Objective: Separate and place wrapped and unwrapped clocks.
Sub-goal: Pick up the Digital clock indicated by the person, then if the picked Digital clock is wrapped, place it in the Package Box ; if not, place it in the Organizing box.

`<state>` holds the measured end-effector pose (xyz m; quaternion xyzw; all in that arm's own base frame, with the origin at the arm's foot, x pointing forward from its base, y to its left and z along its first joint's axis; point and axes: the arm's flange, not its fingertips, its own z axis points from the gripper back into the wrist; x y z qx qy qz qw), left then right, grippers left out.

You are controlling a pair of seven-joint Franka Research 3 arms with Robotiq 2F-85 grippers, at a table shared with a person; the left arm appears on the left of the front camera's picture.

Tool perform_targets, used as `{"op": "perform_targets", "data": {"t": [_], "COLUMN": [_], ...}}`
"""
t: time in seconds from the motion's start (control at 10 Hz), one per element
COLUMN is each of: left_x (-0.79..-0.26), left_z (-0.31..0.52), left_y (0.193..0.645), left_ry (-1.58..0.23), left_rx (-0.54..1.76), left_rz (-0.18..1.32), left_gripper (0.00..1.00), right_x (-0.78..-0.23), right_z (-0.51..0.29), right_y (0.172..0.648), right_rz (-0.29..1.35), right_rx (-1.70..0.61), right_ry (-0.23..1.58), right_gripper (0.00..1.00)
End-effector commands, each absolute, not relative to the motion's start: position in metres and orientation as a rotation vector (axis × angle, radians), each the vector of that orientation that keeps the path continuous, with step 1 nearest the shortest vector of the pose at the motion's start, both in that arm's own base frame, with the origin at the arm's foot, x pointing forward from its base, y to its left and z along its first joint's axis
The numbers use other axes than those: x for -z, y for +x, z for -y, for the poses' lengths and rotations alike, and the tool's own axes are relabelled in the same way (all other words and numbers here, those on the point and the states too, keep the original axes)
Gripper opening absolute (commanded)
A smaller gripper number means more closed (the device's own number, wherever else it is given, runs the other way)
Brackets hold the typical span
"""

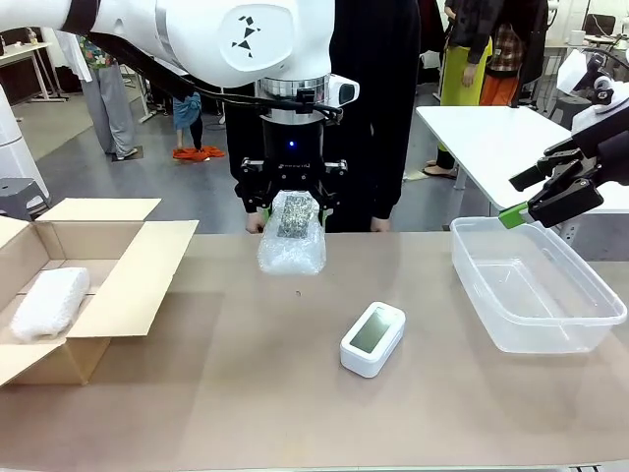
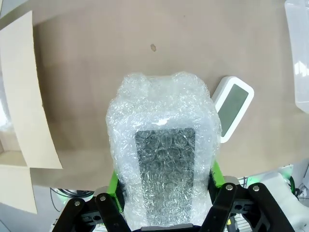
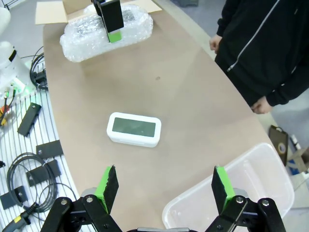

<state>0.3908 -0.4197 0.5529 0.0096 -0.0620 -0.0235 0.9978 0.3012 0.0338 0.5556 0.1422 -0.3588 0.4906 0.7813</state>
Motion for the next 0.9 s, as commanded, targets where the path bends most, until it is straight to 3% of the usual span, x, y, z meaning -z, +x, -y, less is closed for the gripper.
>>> {"op": "perform_targets", "data": {"t": [0.0, 0.8], "left_x": [-0.5567, -0.5567], "left_z": [0.4214, 0.4214], "left_y": [0.3917, 0.3917], "left_ry": [0.012, 0.012], "left_rx": [0.029, 0.029], "left_rz": [0.128, 0.128], "left_gripper": [0.27, 0.27], "right_x": [-0.5537, -0.5537], "right_z": [-0.0334, -0.0334], "right_y": [0.3032, 0.3032], "right_rz": [0.778, 0.778], "right_rx": [-1.069, -1.069], "right_ry": [0.333, 0.333], "right_gripper": [1.00, 1.00]}}
